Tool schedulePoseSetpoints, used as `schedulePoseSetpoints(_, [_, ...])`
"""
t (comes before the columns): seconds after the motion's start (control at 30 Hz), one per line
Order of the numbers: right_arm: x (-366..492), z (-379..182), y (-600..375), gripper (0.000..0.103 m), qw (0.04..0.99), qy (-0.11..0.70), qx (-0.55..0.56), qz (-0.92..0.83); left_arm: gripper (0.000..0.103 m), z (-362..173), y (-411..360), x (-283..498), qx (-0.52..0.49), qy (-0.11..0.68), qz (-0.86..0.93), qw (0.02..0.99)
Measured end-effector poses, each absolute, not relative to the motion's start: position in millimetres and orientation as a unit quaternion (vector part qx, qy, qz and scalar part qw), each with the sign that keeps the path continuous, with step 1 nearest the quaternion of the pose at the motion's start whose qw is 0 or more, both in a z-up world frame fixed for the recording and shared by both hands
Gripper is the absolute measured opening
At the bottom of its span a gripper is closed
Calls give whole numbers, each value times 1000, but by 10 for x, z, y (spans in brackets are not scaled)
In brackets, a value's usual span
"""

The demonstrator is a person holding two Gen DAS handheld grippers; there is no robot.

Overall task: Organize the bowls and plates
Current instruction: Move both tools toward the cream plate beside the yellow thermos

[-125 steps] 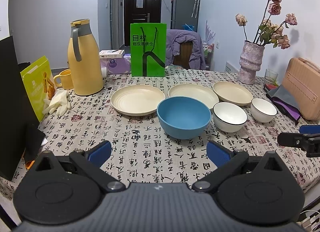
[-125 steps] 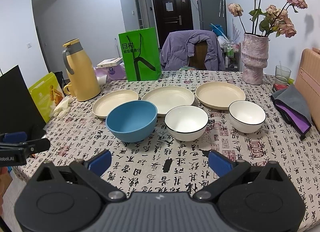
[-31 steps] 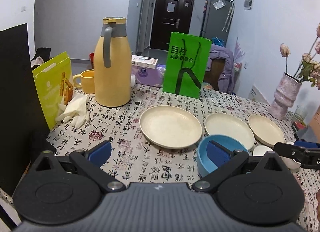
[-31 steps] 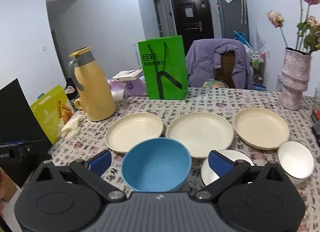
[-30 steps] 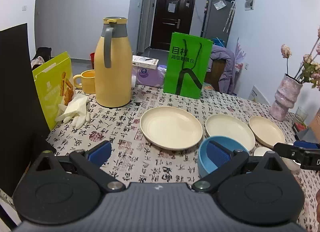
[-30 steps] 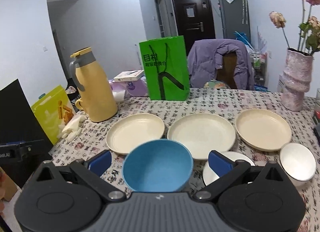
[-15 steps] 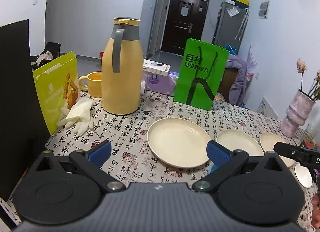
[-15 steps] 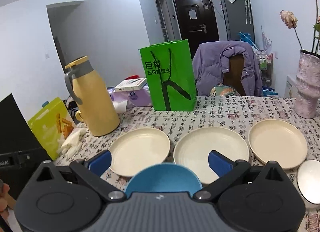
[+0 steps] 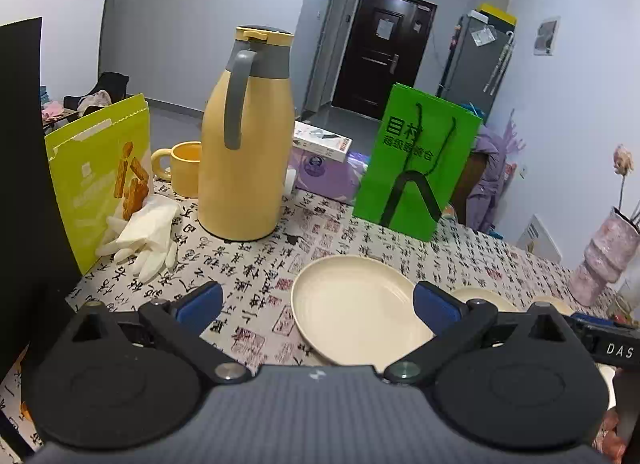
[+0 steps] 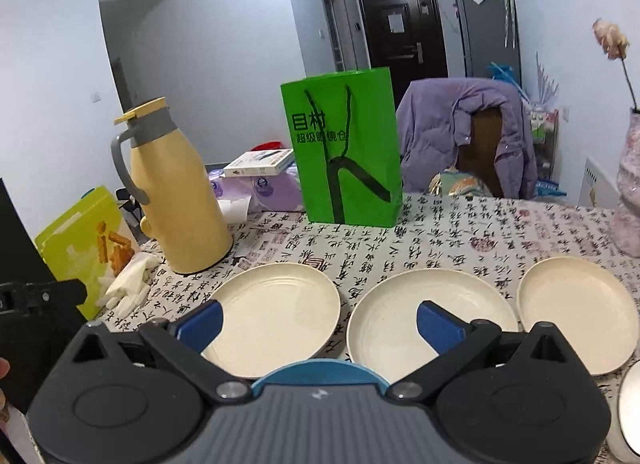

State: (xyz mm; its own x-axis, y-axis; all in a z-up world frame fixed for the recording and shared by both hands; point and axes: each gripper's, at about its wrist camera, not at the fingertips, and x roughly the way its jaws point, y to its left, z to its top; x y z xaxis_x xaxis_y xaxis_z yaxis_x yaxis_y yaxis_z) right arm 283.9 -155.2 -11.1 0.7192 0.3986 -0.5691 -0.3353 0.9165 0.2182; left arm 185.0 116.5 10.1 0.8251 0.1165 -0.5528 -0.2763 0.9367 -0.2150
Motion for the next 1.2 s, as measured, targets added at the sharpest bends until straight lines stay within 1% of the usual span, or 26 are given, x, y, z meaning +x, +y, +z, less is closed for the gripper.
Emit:
schedulePoseSetpoints(0.3, [3302, -184, -1548, 103, 915, 337, 94, 201, 103, 32, 1315, 2199, -184, 285, 110, 934])
schedulePoseSetpoints(0.57, [3688, -247, -1405, 103, 915, 344, 89, 190, 103, -124, 1507, 2534, -239, 291, 124, 918])
schedulePoseSetpoints(0.8, [4008, -374, -1172, 103, 910, 365, 63, 186, 103, -282, 1541, 2835, -243, 309, 155, 906])
schedulePoseSetpoints(1.0, [4158, -557, -1022, 103, 903, 385, 49, 187, 103, -618, 1603, 2964, -250, 309, 170, 902])
schedulePoseSetpoints(1.2, [4232, -711, -885, 103, 897, 400, 14, 189, 103, -1053, 1680, 3101, -265, 332, 176, 888])
